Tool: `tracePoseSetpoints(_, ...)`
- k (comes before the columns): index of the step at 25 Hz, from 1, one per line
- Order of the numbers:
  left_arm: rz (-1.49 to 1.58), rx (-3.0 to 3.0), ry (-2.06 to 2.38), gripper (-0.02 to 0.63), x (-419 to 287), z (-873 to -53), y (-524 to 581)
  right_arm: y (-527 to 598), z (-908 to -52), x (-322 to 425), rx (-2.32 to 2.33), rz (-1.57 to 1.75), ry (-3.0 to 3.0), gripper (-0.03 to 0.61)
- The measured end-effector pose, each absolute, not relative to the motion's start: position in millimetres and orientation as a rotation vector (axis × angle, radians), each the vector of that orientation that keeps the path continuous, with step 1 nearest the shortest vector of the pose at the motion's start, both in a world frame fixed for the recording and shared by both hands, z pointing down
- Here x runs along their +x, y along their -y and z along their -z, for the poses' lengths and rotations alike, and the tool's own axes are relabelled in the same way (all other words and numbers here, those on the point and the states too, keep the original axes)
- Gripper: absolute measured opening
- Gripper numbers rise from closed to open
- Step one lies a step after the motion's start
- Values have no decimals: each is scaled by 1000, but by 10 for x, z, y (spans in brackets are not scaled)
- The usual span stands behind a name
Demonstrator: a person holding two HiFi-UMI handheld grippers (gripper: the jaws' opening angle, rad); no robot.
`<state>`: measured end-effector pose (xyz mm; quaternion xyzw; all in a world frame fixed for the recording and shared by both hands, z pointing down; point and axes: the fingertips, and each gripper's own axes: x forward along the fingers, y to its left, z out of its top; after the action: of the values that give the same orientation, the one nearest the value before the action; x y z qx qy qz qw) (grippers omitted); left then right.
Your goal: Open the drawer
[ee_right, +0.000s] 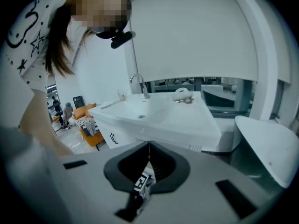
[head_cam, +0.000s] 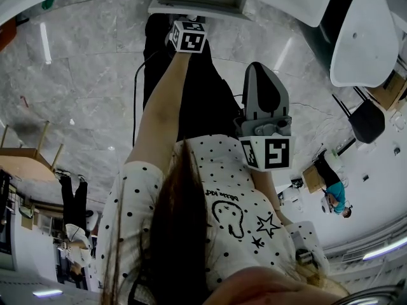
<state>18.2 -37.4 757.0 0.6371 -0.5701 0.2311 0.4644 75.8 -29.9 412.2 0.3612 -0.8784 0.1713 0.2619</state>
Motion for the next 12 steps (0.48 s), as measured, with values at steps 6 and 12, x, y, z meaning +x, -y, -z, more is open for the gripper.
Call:
tracePoseSetpoints(6,-595,1547,1384,138,165,-7624,397,314,-4129,770,946,-442,2383,14)
tracePoseSetpoints(12,-623,1536,1367,138,197,-7592,418,297,-4129,810,921,-454,2370,14)
